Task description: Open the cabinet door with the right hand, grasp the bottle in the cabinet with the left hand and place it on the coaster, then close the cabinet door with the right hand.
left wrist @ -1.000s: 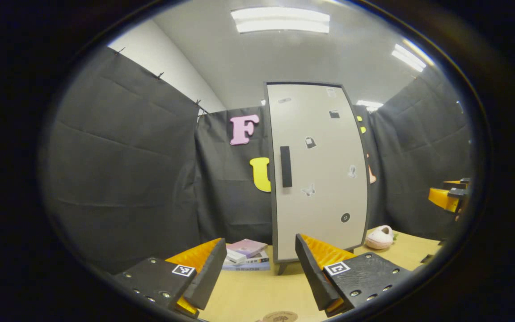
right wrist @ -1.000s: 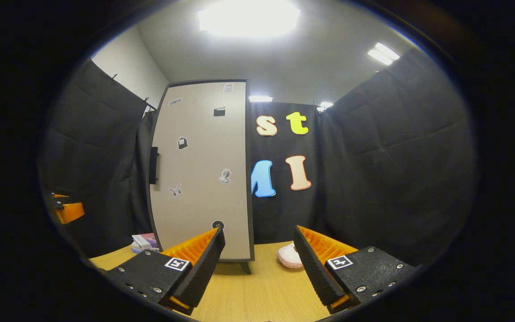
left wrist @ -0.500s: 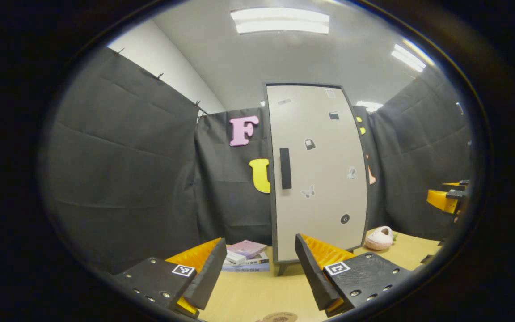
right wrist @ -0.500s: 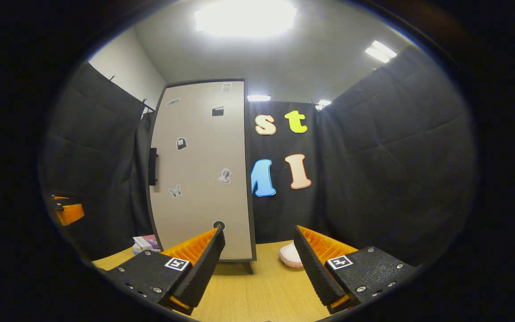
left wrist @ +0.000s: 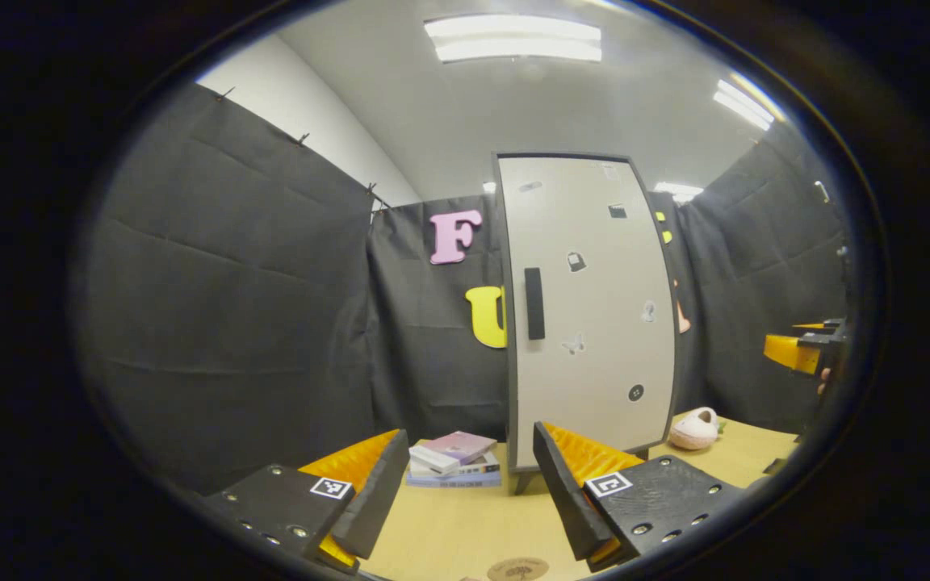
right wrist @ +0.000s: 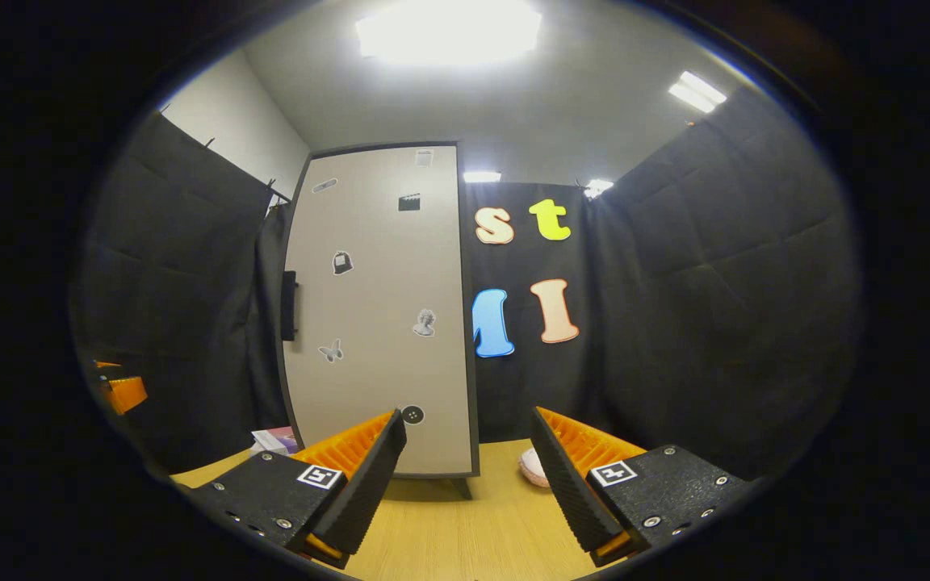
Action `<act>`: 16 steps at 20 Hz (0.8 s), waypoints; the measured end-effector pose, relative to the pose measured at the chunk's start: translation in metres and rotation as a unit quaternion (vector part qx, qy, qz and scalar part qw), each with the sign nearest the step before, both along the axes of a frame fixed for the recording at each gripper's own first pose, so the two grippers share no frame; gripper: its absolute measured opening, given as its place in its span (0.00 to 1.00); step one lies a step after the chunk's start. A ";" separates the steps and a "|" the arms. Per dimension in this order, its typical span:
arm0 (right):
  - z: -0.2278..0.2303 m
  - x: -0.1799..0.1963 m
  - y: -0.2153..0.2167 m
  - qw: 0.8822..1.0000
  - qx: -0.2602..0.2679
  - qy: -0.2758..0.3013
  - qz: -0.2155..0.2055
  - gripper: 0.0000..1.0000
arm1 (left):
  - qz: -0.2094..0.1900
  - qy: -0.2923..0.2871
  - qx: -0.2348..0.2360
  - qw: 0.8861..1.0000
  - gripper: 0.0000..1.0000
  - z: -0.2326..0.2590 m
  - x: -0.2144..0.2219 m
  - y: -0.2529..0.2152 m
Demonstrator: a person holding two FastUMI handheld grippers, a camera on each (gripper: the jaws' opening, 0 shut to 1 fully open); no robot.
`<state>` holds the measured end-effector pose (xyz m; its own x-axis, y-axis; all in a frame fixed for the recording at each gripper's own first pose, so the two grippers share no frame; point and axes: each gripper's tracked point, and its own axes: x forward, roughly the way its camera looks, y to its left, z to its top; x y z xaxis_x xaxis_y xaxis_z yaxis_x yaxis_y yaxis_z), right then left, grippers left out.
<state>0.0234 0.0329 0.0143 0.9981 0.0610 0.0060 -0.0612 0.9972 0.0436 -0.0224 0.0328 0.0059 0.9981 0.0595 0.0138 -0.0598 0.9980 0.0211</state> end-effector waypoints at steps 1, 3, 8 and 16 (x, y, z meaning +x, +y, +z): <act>0.004 0.005 0.006 1.000 -0.001 -0.003 0.006 0.96 | 0.007 -0.001 0.003 1.000 0.85 0.001 -0.004 0.006; 0.012 0.015 0.017 1.000 -0.007 -0.009 0.019 0.96 | 0.020 0.000 0.006 1.000 0.92 -0.001 -0.009 0.017; 0.029 0.042 0.052 0.998 -0.002 -0.021 0.052 0.96 | 0.056 0.005 0.010 0.998 0.89 -0.004 -0.028 0.050; 0.045 0.085 0.117 0.995 0.007 -0.022 0.100 0.96 | 0.119 0.010 0.015 0.993 0.92 -0.008 -0.060 0.108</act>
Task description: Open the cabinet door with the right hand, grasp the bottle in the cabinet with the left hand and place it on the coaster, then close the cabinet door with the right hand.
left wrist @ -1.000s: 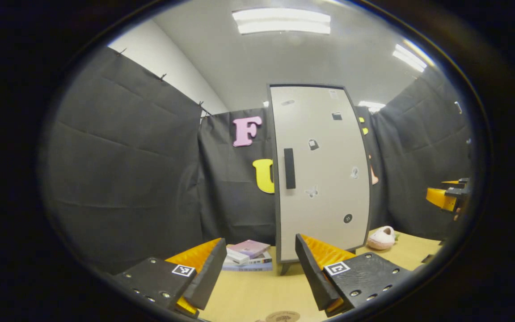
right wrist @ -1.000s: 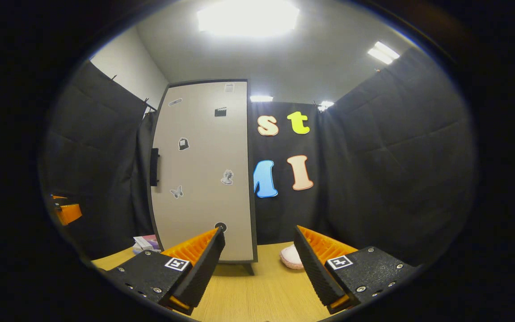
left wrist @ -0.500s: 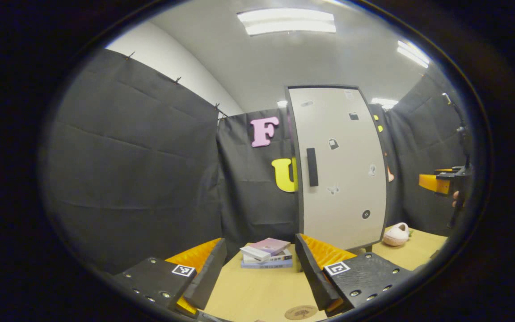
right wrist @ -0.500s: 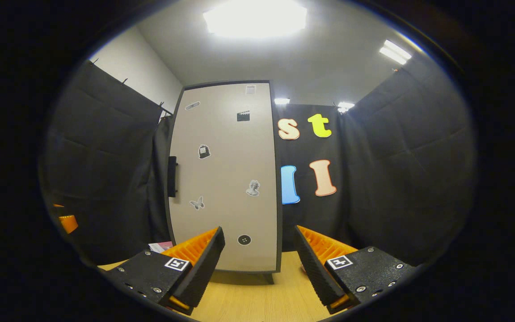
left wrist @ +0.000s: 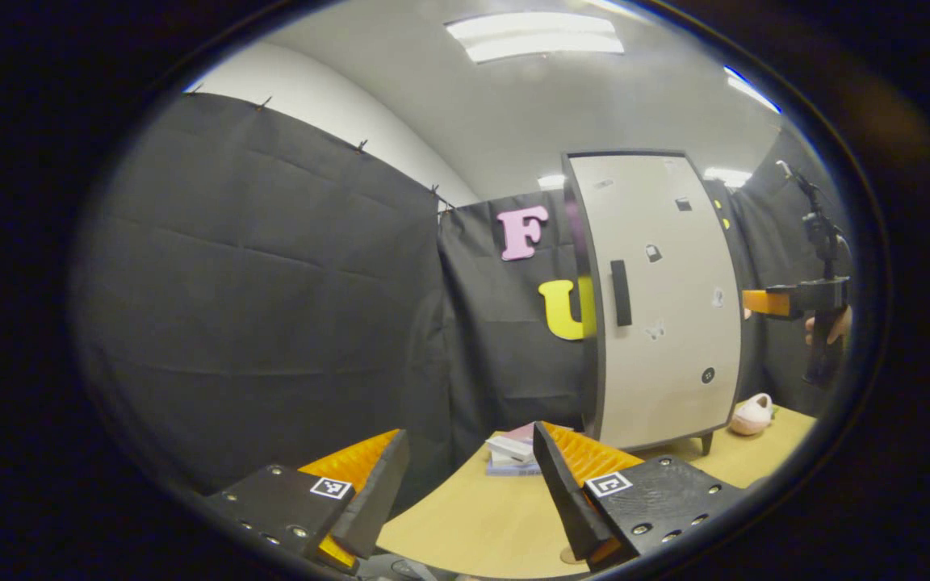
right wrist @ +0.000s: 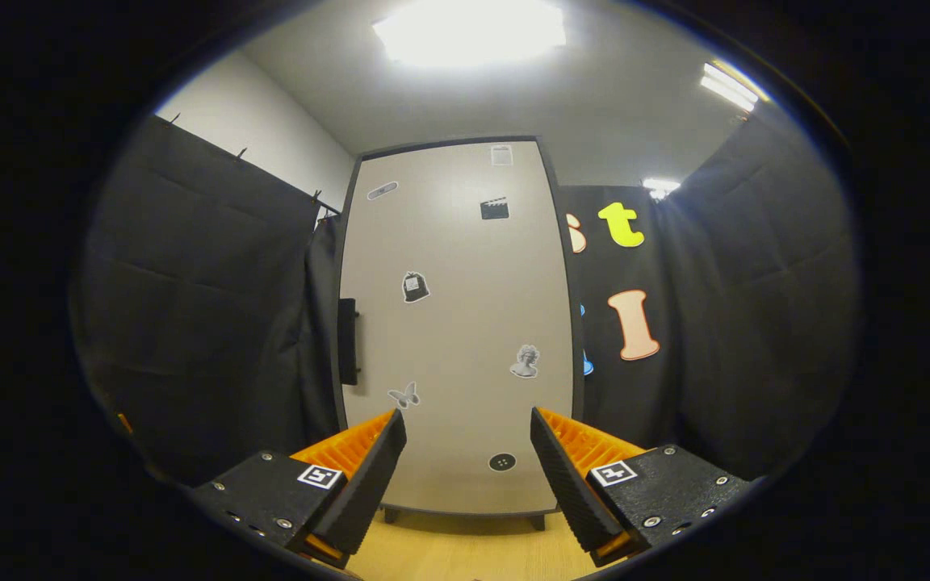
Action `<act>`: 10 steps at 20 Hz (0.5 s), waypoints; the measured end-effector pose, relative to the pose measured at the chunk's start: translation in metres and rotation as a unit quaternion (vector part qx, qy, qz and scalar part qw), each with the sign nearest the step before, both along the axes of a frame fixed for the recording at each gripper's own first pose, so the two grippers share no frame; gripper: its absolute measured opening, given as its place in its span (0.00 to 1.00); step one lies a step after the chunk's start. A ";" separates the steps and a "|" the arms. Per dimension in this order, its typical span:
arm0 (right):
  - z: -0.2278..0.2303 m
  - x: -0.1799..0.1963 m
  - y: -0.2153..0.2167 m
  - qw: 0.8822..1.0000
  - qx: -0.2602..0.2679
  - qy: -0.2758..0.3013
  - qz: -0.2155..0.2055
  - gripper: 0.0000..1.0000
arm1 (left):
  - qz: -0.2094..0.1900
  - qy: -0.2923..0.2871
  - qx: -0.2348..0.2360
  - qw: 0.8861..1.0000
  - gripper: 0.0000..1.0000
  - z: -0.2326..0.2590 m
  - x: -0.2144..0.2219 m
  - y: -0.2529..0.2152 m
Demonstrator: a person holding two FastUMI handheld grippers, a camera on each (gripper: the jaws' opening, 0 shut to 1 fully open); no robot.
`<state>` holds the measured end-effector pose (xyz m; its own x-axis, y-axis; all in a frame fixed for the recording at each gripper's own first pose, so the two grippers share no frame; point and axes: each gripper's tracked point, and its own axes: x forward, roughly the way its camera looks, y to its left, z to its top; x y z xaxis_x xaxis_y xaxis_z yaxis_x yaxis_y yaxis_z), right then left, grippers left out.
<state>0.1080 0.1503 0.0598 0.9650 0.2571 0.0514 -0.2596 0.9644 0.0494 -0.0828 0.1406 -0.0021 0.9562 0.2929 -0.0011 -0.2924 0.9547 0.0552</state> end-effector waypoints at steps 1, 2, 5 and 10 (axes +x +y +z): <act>0.004 0.005 0.008 1.000 0.000 -0.002 0.006 0.96 | 0.006 0.002 0.000 1.000 0.92 -0.001 -0.003 0.006; 0.007 0.010 0.015 1.000 0.000 -0.004 0.010 0.96 | 0.011 0.003 0.001 1.000 0.89 -0.002 -0.005 0.011; 0.016 0.024 0.036 1.000 0.005 -0.008 0.020 0.96 | 0.026 0.003 -0.002 1.000 0.89 -0.005 -0.015 0.025; 0.032 0.048 0.080 0.999 0.007 -0.016 0.041 0.96 | 0.044 0.005 -0.002 0.999 0.92 -0.009 -0.028 0.046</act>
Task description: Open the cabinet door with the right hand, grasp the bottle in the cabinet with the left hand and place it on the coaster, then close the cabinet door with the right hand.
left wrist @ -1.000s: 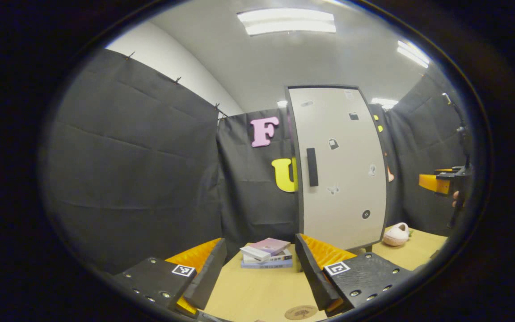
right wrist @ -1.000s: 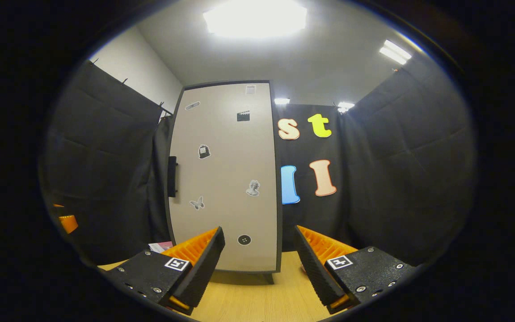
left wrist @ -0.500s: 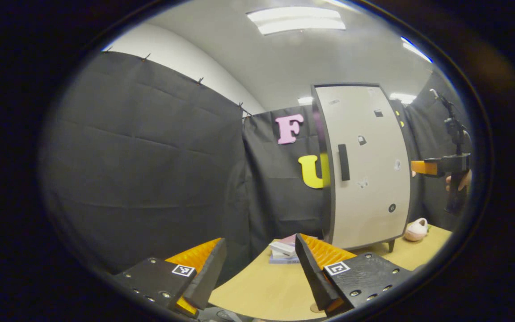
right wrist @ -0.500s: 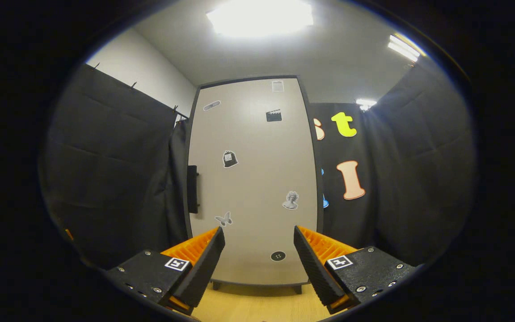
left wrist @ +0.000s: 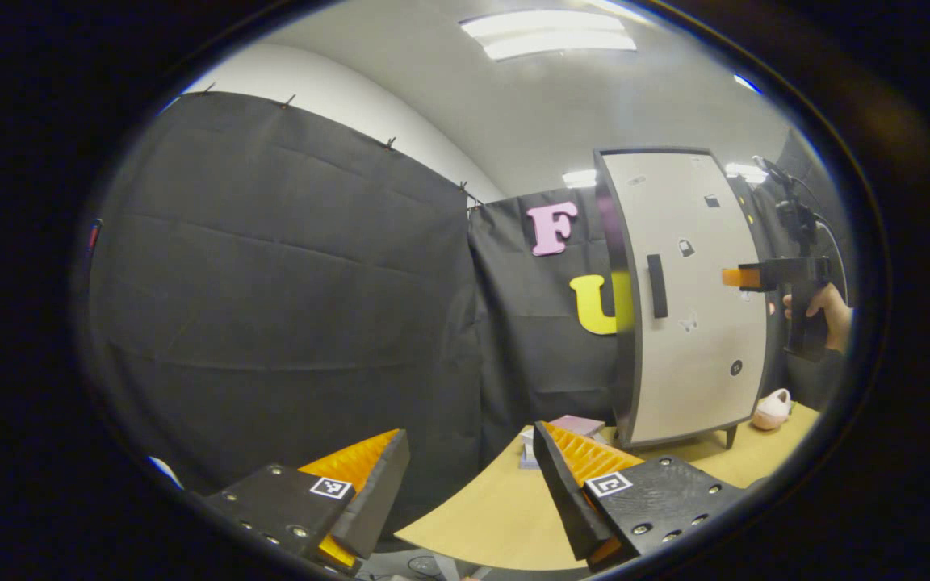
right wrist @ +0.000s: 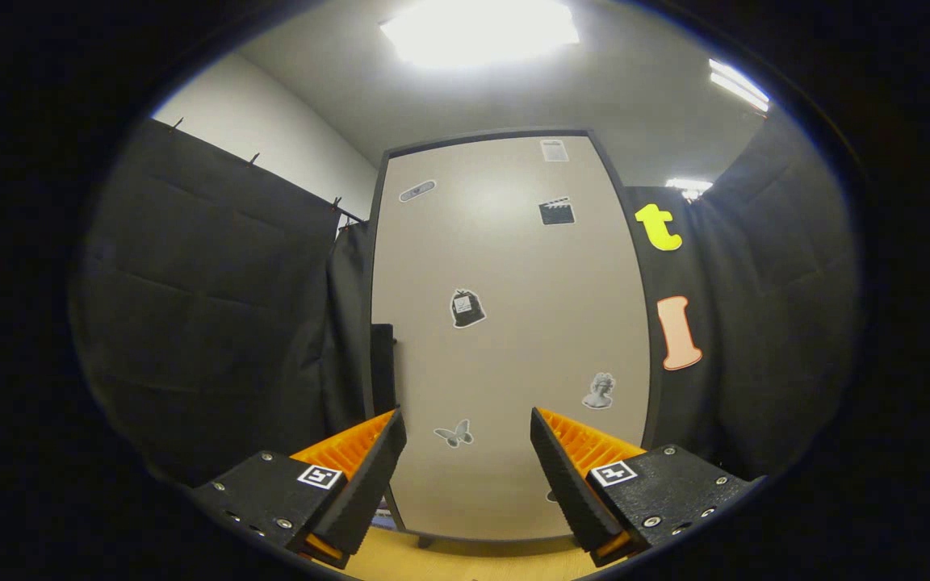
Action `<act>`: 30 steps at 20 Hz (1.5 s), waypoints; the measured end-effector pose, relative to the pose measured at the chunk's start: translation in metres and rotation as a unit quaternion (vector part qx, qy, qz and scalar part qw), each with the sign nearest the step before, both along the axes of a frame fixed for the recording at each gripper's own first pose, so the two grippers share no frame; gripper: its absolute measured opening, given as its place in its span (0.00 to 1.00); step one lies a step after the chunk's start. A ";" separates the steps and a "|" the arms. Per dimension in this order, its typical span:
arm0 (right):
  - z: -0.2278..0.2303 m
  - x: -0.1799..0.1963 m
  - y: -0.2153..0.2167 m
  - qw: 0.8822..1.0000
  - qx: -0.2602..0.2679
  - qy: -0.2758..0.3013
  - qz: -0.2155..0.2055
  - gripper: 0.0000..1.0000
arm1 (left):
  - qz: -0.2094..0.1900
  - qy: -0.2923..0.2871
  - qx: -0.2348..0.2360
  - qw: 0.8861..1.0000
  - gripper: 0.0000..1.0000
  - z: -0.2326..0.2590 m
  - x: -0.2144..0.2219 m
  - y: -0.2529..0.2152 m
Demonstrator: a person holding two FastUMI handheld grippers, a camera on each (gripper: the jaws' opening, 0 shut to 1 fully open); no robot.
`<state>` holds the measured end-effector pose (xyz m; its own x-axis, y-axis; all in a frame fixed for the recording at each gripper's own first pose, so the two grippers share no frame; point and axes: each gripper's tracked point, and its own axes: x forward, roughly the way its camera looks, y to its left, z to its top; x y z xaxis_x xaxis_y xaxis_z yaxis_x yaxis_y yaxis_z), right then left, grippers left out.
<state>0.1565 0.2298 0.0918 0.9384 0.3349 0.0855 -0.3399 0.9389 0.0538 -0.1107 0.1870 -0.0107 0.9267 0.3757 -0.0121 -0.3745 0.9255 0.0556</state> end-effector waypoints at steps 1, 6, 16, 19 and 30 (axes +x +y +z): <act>0.003 0.005 0.008 1.000 -0.001 -0.001 0.003 0.96 | 0.004 0.000 0.000 1.000 0.92 -0.001 -0.002 0.004; 0.004 0.027 0.050 1.000 -0.004 0.011 0.021 0.96 | 0.025 0.002 -0.001 1.000 0.89 -0.002 -0.017 0.026; 0.001 0.078 0.119 0.998 -0.032 0.038 0.032 0.90 | 0.059 0.014 0.008 0.998 0.89 -0.007 -0.039 0.060; -0.004 0.092 0.133 0.997 -0.046 0.053 0.030 0.81 | 0.061 0.013 0.005 0.998 0.89 -0.009 -0.041 0.064; -0.010 0.117 0.135 0.993 -0.039 0.110 -0.014 0.34 | 0.056 0.005 -0.011 0.998 0.89 -0.009 -0.042 0.074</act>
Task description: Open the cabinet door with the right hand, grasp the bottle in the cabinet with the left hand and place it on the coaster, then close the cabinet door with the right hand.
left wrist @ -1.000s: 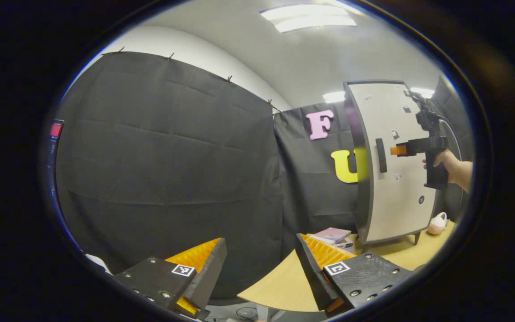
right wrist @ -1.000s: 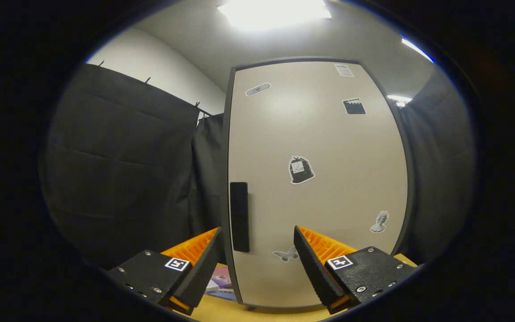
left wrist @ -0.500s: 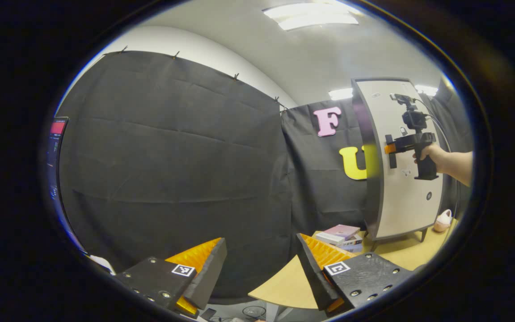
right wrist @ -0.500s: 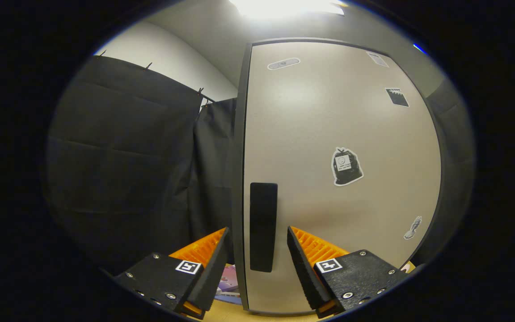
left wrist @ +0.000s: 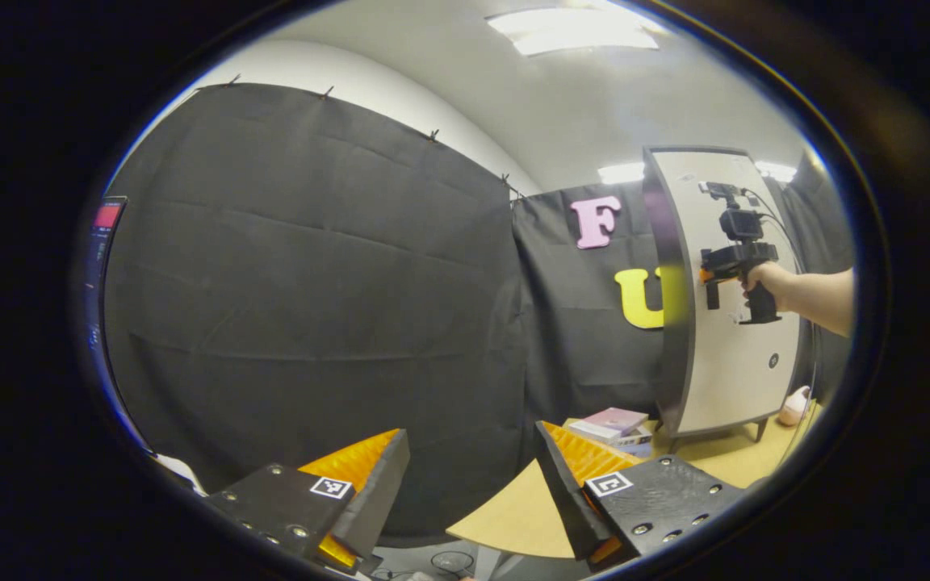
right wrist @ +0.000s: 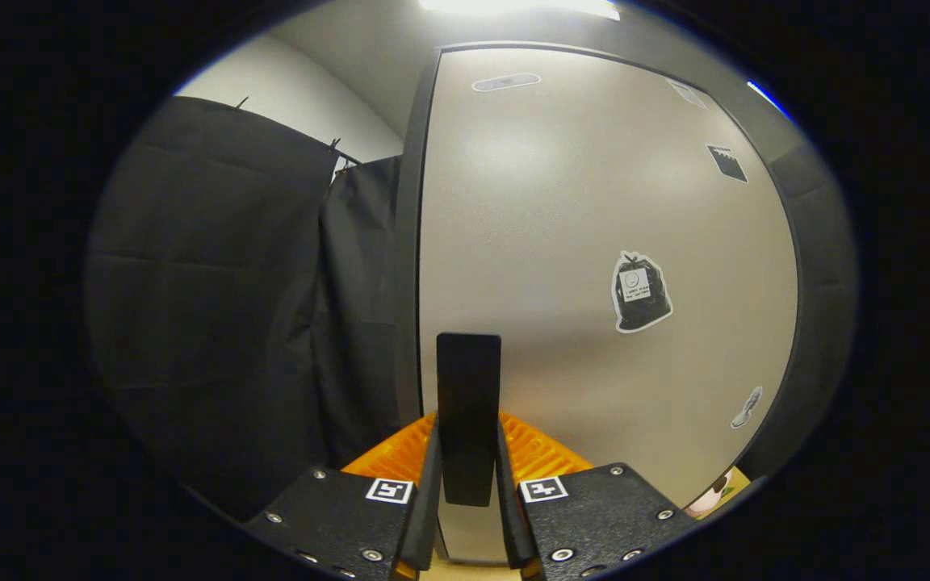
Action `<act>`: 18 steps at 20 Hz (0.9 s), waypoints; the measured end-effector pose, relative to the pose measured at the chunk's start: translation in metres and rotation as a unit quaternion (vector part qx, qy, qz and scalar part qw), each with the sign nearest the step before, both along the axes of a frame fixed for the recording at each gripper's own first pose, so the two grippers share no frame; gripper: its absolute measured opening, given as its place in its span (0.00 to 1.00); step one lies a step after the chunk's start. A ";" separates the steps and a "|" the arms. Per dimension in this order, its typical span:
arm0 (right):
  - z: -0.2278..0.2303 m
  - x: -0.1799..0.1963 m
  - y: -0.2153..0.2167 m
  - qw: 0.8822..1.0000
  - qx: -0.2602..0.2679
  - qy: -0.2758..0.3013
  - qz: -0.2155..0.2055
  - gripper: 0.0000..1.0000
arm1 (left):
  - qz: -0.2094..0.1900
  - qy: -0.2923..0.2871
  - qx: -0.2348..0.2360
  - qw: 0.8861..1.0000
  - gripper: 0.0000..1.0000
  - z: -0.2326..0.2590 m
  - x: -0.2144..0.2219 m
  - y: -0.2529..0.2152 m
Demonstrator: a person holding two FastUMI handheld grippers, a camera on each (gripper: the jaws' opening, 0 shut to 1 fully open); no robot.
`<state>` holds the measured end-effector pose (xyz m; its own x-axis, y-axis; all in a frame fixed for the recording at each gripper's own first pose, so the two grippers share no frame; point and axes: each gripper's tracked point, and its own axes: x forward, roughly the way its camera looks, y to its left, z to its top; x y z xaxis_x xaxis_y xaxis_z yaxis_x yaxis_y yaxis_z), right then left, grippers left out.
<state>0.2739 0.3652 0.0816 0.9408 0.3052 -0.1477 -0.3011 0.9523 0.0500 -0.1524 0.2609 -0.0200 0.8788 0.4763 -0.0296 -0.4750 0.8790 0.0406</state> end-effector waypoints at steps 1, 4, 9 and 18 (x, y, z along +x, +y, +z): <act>-0.001 0.000 0.001 1.000 0.004 0.007 0.003 0.29 | -0.003 -0.002 0.000 1.000 0.89 0.001 0.001 -0.001; 0.001 -0.005 0.000 1.000 -0.008 0.008 0.018 0.20 | -0.016 -0.010 -0.002 1.000 0.89 0.005 0.008 -0.008; 0.004 -0.018 -0.003 0.998 -0.004 0.010 0.056 0.18 | -0.042 -0.012 0.001 0.999 0.89 0.010 0.024 -0.032; 0.009 -0.047 -0.011 0.993 0.013 0.014 0.117 0.17 | -0.123 -0.020 0.008 0.992 0.88 0.024 0.067 -0.121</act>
